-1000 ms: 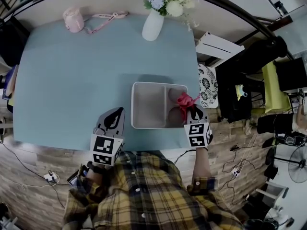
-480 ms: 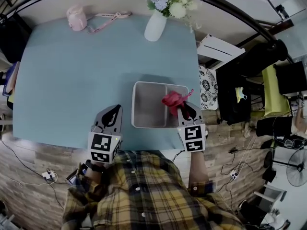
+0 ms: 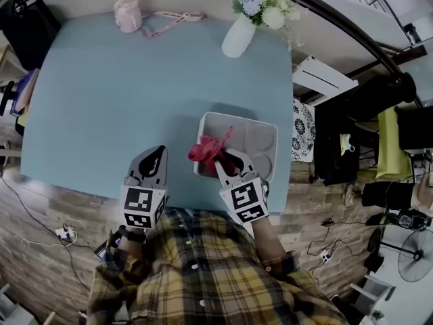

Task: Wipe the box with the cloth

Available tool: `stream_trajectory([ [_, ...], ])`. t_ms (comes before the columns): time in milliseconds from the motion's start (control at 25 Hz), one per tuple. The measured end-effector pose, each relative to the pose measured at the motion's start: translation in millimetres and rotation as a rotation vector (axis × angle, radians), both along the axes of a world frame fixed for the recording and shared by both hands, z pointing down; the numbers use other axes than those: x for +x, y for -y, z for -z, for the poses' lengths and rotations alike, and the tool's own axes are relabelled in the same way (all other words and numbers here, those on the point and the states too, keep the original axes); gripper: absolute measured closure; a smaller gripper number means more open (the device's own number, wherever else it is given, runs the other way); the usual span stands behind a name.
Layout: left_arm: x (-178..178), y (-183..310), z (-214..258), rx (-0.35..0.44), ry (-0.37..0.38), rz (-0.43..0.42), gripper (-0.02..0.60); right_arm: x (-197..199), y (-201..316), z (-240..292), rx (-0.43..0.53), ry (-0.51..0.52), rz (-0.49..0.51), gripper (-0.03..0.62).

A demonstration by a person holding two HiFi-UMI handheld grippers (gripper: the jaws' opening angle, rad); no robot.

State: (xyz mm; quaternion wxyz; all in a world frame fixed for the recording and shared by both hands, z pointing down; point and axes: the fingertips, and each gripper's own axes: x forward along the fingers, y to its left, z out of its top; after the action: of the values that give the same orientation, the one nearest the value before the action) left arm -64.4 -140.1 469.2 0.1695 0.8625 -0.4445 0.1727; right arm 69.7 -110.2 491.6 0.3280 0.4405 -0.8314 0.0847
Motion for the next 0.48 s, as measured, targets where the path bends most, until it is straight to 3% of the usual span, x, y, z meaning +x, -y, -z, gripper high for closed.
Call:
stream_trajectory([
  [280, -7, -3, -3, -0.009, 0.004, 0.016, 0.588, -30, -21, -38, -0.103, -0.052, 0.116, 0.548],
  [480, -3, -2, -4, -0.011, 0.001, -0.001, 0.588, -23, -28, -49, -0.093, -0.103, 0.107, 0.548],
])
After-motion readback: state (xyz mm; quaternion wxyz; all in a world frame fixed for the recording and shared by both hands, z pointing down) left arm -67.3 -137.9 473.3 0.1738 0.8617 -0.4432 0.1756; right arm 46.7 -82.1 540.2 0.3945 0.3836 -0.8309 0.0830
